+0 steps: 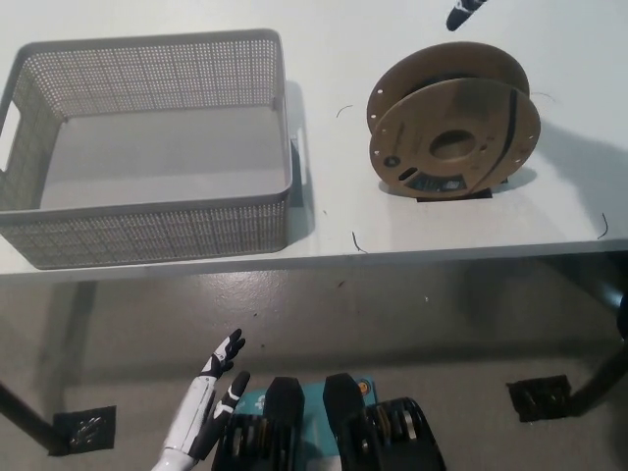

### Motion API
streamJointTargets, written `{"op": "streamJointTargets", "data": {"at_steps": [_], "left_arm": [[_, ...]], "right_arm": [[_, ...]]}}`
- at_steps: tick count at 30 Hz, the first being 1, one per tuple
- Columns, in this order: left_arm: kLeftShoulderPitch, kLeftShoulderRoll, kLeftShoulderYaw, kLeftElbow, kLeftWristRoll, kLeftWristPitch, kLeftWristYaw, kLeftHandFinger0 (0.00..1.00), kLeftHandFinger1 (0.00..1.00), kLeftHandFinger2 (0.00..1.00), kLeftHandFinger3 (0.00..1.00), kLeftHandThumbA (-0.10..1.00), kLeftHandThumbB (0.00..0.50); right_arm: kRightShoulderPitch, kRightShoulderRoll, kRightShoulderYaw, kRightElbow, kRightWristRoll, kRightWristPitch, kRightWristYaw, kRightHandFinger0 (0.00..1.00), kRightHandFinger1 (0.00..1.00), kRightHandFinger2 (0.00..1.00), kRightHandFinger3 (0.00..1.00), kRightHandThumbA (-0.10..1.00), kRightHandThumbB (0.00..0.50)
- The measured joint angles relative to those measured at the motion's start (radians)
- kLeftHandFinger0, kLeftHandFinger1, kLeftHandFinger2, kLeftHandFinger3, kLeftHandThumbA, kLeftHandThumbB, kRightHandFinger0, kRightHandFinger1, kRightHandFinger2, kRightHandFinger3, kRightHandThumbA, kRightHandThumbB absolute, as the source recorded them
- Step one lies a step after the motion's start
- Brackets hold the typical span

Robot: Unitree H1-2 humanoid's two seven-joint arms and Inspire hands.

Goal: Use the right hand to pick up a 3d printing filament and place it into a container on the left side

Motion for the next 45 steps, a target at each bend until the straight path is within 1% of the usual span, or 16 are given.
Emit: {"op": "streamJointTargets", "data": {"at_steps": [2,5,12,19,22,29,32,36,38,39,40,41,42,43,44,45], "left_arm": [[0.001,0.0,0.0,-0.001,0.001,0.0,0.0,1.0,1.0,1.0,1.0,1.0,0.151],[0.001,0.0,-0.002,-0.001,0.002,0.0,0.0,1.0,1.0,1.0,1.0,1.0,0.166],[0.001,0.0,-0.003,-0.001,0.003,0.0,0.0,1.0,1.0,1.0,1.0,1.0,0.183],[0.001,0.0,-0.003,-0.008,0.002,0.0,-0.001,1.0,1.0,1.0,1.0,1.0,0.187],[0.001,0.0,-0.004,-0.008,0.003,-0.001,-0.002,1.0,1.0,1.0,1.0,1.0,0.179],[0.0,0.001,-0.004,-0.009,0.001,-0.001,-0.004,1.0,1.0,1.0,1.0,1.0,0.146],[0.0,0.002,-0.003,-0.011,0.001,-0.001,-0.007,1.0,1.0,1.0,1.0,1.0,0.145],[-0.001,0.002,-0.003,-0.013,0.001,-0.001,-0.008,1.0,1.0,1.0,1.0,1.0,0.152],[-0.003,0.002,-0.002,-0.014,0.001,-0.001,-0.009,1.0,1.0,1.0,1.0,1.0,0.139],[-0.004,0.002,-0.002,-0.014,0.0,-0.001,-0.012,1.0,1.0,1.0,1.0,1.0,0.147],[-0.006,0.002,-0.002,-0.014,0.0,-0.001,-0.014,1.0,1.0,1.0,1.0,1.0,0.147],[-0.007,0.002,-0.002,-0.014,0.0,0.0,-0.014,1.0,1.0,1.0,1.0,1.0,0.164],[-0.008,0.001,-0.002,-0.014,0.0,0.0,-0.015,1.0,1.0,1.0,1.0,1.0,0.167],[-0.008,0.001,-0.002,-0.013,0.0,0.0,-0.015,1.0,1.0,1.0,1.0,1.0,0.174],[-0.008,0.001,-0.001,-0.013,0.0,0.0,-0.015,1.0,1.0,1.0,1.0,1.0,0.179],[-0.009,0.001,0.0,-0.013,0.0,0.0,-0.016,1.0,1.0,1.0,1.0,1.0,0.176]], "right_arm": [[-0.002,0.022,-0.001,0.037,-0.011,0.001,0.005,1.0,1.0,1.0,1.0,1.0,0.405],[0.006,0.041,0.009,0.045,-0.033,0.003,0.012,1.0,1.0,1.0,1.0,1.0,0.317],[0.017,0.07,0.034,0.132,-0.082,-0.037,0.014,1.0,1.0,1.0,1.0,1.0,0.371],[0.02,0.109,0.051,0.318,-0.127,-0.112,0.015,1.0,1.0,1.0,1.0,1.0,0.296],[0.02,0.121,0.059,0.371,-0.144,-0.152,0.016,1.0,1.0,1.0,1.0,1.0,0.398],[0.034,0.139,0.077,0.42,-0.194,-0.188,-0.026,1.0,1.0,1.0,1.0,1.0,0.444],[0.036,0.156,0.06,0.447,-0.205,-0.196,-0.049,1.0,1.0,1.0,1.0,1.0,0.407],[0.043,0.17,0.023,0.467,-0.209,-0.198,-0.078,1.0,1.0,1.0,1.0,1.0,0.464],[0.053,0.173,0.015,0.466,-0.215,-0.206,-0.116,1.0,1.0,1.0,1.0,0.97,0.421],[0.06,0.174,0.005,0.465,-0.215,-0.212,-0.14,1.0,1.0,1.0,1.0,0.71,0.298],[0.068,0.174,-0.008,0.461,-0.215,-0.22,-0.166,0.75,0.8,0.87,1.0,0.67,0.34],[0.076,0.174,-0.021,0.457,-0.214,-0.227,-0.193,0.54,0.73,0.68,0.65,0.27,0.211],[0.084,0.174,-0.031,0.454,-0.214,-0.236,-0.224,0.59,0.69,0.58,0.46,0.07,0.241],[0.091,0.174,-0.035,0.451,-0.215,-0.245,-0.253,0.31,0.44,0.43,0.31,-0.09,0.225],[0.097,0.174,-0.039,0.448,-0.216,-0.251,-0.275,0.06,0.19,0.2,0.15,-0.1,0.169],[0.105,0.174,-0.045,0.443,-0.216,-0.261,-0.304,0.0,0.07,0.26,0.34,-0.1,0.19]]}}
